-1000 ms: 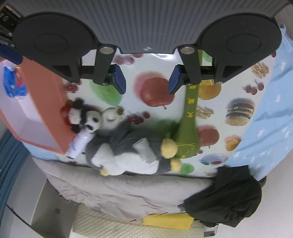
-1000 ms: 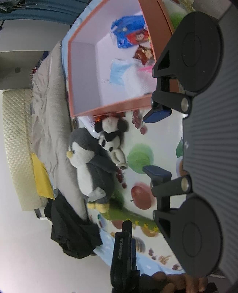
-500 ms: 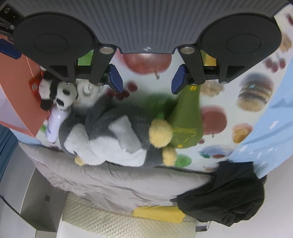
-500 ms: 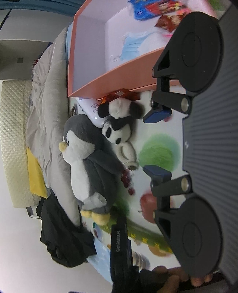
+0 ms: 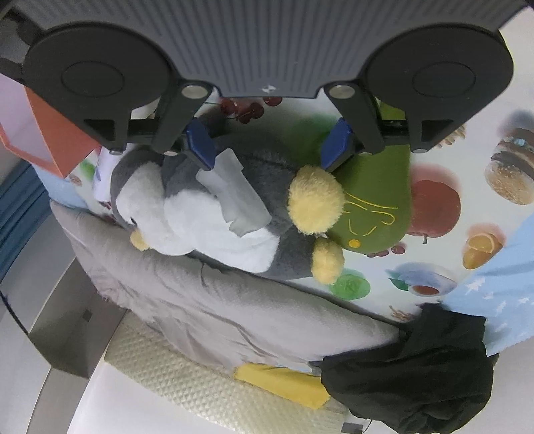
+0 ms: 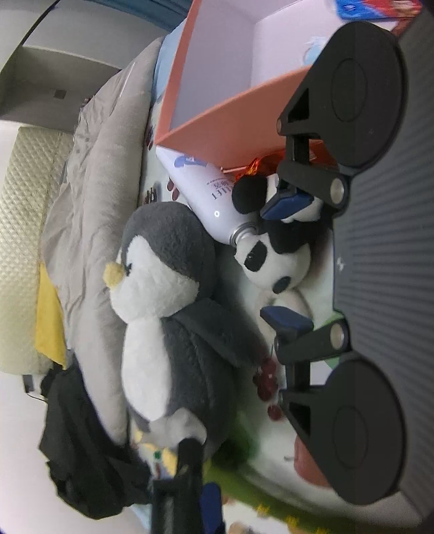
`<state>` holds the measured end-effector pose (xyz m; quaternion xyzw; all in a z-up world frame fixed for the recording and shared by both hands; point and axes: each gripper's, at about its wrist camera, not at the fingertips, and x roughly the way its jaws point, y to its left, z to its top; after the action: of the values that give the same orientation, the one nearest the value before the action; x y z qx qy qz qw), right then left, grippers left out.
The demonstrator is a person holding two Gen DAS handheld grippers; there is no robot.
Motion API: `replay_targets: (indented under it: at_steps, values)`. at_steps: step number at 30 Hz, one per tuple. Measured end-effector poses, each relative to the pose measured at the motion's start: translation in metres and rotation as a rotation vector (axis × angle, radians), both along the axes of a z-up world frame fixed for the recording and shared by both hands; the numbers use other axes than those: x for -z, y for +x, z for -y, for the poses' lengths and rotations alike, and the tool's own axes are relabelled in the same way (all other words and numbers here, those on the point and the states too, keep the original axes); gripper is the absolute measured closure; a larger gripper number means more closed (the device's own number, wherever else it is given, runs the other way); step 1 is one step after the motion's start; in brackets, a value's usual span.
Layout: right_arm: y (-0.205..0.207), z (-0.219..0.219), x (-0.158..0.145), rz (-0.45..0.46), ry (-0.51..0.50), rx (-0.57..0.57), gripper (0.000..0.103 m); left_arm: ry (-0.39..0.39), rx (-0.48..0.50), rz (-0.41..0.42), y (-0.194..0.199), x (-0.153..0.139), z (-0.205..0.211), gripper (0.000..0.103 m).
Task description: Organize soft objects
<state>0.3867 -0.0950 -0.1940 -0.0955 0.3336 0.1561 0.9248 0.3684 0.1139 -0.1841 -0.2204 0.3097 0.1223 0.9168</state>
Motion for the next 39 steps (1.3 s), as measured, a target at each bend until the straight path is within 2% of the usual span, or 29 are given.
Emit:
replay_targets:
  at_steps: [8,17,21,23,25,39]
  values:
    - [0.011,-0.013,0.017,0.037,-0.109,-0.059,0.041,-0.157,-0.042,0.026,0.004,0.010,-0.006,0.029]
    - [0.009,-0.018,0.016,0.065,-0.168,-0.088,0.043,-0.257,-0.070,0.052,0.009,0.008,-0.002,0.032]
    - [0.012,-0.018,0.022,0.053,-0.179,-0.093,0.041,-0.269,-0.071,0.025,0.014,0.014,0.000,0.049]
    - [0.012,-0.019,0.023,0.057,-0.186,-0.101,0.041,-0.260,-0.069,0.010,0.014,0.018,0.002,0.062]
    - [0.012,-0.020,0.025,0.064,-0.194,-0.109,0.042,-0.252,-0.065,-0.011,0.014,0.023,0.004,0.067]
    - [-0.001,-0.014,0.011,0.069,-0.166,-0.100,0.054,-0.157,-0.003,-0.203,0.002,0.044,0.015,0.065]
